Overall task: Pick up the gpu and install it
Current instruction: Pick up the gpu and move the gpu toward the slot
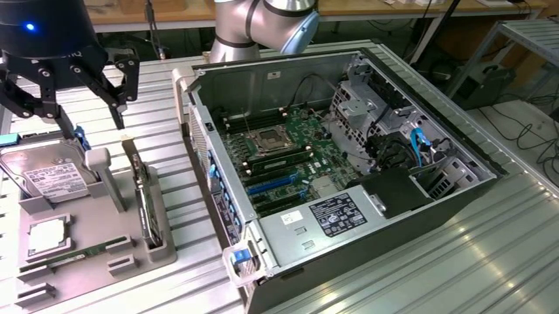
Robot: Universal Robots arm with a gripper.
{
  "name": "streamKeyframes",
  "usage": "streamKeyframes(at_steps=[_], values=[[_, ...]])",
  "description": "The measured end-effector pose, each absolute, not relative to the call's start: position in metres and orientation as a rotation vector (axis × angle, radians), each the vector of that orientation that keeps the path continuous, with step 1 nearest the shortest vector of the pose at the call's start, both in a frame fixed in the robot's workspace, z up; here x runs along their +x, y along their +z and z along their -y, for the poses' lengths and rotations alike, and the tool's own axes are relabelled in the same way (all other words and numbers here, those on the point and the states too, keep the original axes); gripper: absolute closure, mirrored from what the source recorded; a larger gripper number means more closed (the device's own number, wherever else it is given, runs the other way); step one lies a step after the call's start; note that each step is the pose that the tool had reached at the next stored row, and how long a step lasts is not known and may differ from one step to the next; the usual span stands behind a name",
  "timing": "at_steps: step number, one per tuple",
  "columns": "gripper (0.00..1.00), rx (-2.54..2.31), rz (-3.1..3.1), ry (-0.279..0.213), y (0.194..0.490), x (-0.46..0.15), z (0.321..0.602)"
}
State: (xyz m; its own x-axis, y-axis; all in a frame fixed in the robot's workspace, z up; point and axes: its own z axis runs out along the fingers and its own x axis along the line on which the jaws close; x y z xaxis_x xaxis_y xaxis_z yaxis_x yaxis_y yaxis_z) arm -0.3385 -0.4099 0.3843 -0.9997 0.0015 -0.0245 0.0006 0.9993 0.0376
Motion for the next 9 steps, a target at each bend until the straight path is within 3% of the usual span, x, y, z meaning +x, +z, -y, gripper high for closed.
streamKeyframes(at_steps=[9], values=[[0.40, 0.002, -3.117, 0.059, 0.369, -0.338, 0.419]])
